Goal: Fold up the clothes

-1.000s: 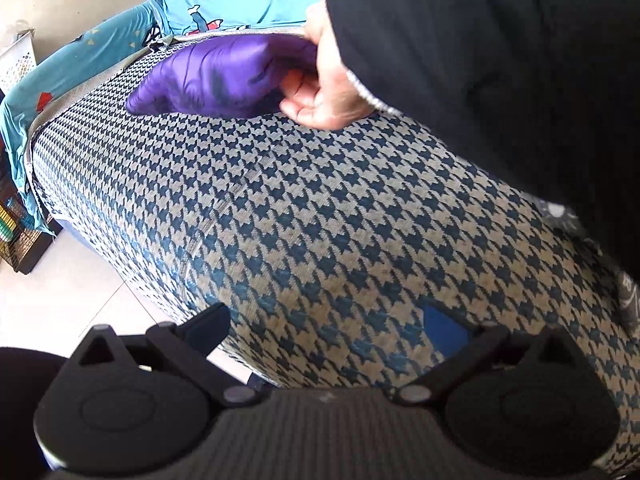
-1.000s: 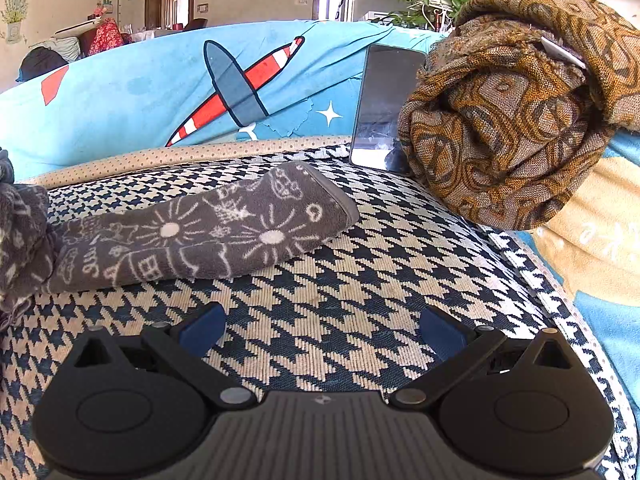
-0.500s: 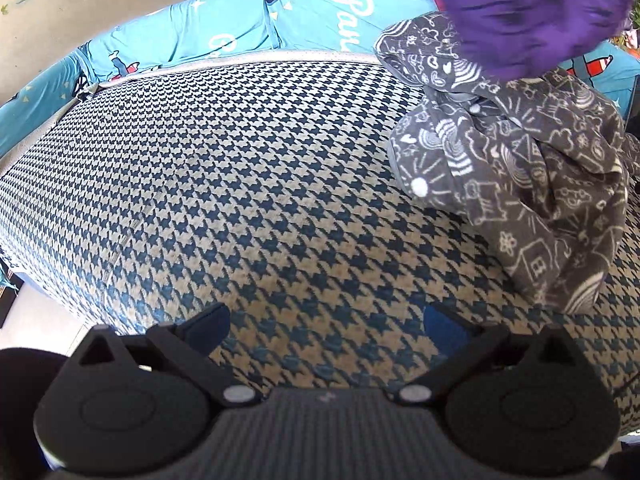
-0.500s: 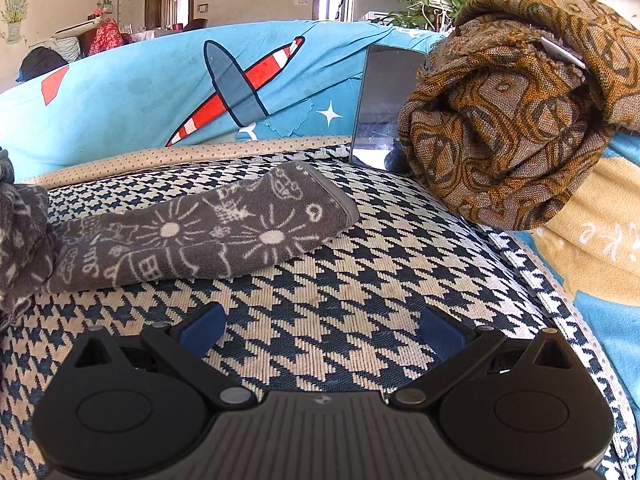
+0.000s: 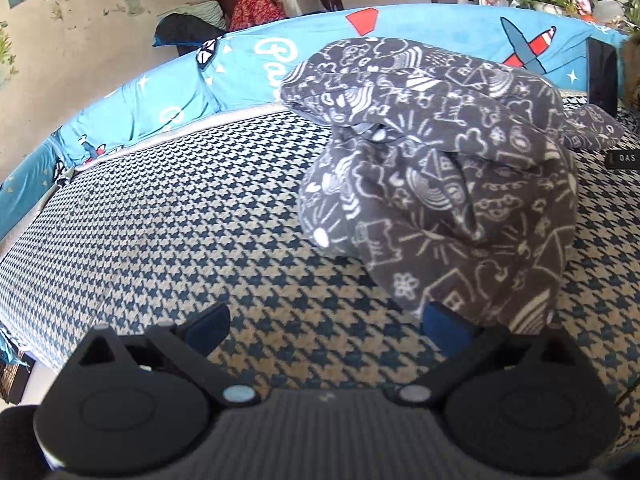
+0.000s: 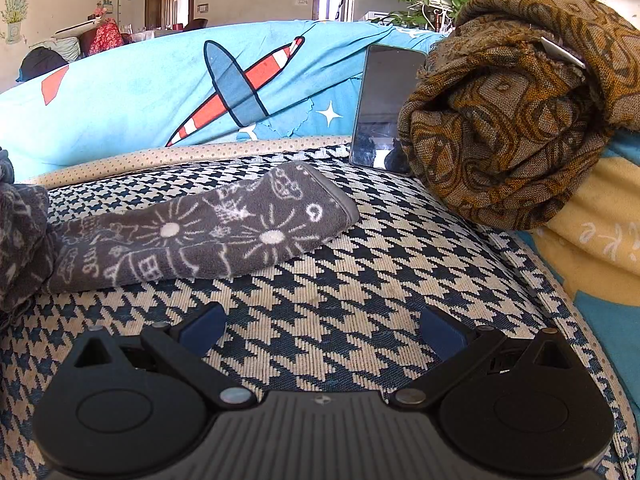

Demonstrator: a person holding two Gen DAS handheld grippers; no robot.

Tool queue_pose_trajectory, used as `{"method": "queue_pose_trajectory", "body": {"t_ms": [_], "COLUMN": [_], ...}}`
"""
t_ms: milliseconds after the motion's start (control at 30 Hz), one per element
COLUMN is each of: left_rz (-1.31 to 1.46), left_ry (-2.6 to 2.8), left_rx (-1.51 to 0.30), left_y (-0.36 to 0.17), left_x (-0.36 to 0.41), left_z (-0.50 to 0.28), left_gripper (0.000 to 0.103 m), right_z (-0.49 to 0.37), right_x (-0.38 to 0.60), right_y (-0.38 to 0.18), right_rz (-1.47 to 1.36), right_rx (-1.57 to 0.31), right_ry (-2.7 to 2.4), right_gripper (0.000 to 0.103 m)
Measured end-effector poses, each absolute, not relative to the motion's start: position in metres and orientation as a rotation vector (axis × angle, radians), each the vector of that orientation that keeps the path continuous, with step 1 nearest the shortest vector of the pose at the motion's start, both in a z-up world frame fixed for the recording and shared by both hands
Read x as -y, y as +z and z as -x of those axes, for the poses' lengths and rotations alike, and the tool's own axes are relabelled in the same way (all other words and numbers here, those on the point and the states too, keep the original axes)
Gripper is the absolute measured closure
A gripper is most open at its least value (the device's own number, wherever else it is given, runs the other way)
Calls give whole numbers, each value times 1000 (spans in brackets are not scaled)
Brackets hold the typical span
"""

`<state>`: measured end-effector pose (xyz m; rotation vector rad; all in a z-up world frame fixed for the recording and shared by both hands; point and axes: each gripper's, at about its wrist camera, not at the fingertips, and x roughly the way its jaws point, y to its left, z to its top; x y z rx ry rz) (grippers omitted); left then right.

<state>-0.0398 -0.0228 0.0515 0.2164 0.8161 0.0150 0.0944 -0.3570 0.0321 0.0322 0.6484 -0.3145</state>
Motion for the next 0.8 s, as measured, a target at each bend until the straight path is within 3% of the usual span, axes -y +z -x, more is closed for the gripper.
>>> {"method": "queue_pose_trajectory", "body": {"t_ms": [300, 800], "left_rz": [-251, -285], "left_ry": [-5, 38], "left_rx": [-909, -883], "left_y": [26, 23], "left_x": [50, 61], "left_z": [21, -36], "left_gripper": [0, 0], "right_z": [-94, -94], "right_x": [357, 358], "right_y": [32, 32], "right_rz": [-32, -31], "right_rx": [-648, -645], "right_ry": [-315, -314], "right_gripper": [0, 0]}}
